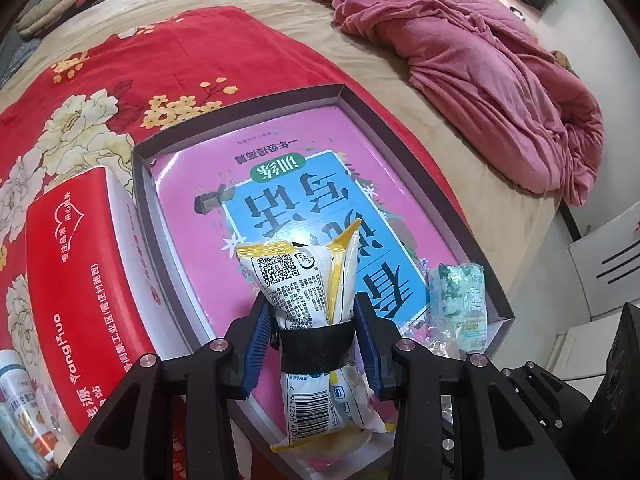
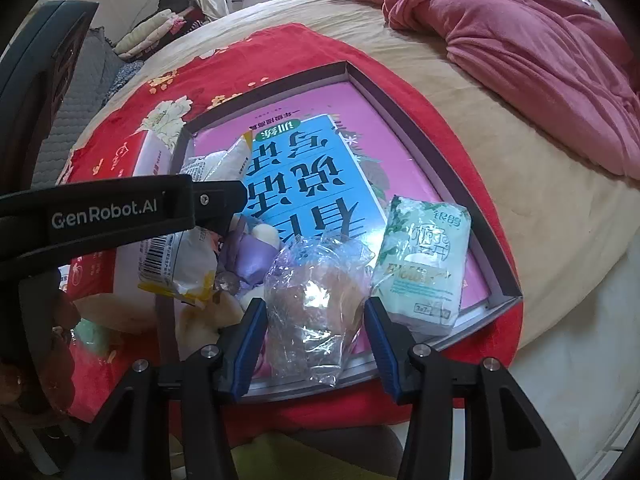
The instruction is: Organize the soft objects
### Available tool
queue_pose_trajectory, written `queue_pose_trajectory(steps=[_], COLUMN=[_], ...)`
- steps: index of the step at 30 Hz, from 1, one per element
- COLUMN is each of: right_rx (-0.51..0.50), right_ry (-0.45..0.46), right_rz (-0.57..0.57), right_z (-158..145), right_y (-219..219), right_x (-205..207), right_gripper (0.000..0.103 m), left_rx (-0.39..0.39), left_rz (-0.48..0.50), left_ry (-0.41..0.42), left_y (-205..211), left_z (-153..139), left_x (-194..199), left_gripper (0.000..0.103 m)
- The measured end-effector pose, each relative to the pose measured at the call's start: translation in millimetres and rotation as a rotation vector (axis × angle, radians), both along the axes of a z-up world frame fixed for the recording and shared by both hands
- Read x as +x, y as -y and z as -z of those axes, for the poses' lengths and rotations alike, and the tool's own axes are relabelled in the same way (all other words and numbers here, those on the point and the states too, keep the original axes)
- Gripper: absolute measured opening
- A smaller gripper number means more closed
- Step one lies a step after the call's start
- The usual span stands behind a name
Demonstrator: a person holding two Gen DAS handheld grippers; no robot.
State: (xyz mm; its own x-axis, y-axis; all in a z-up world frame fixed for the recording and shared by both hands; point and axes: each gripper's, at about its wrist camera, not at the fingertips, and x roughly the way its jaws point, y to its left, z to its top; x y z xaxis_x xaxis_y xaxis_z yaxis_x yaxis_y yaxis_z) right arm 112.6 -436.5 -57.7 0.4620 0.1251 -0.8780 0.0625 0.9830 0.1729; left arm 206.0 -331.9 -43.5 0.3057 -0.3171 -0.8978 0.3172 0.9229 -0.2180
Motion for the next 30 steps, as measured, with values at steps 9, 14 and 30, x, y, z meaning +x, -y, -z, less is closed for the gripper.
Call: queue_pose_trajectory(steps=[9,14,30], right_rx=[-0.043,-0.037,-0.047], right_ry=[0.034,0.045,0.101], right_rz=[-0.011,0.009,0.173], right_z=[-8.8,-15.8,-47.3], right_y=[-2.5,2.7,31.8], right_x=[-2.6,-4.2,-10.9], right_gripper=[0.063,0.063,0.065], left_rx=[0.016,0.024,0.043], left_rz=[0.008,0.014,0.038], left_ry=[-0.003,-0.008,0.013], left_y=[5.0,6.3,8.7], left_z=[2.6,3.2,-6.2], left_x=[1.2,2.0,-4.2], left_gripper=[0.042,0.042,0.060])
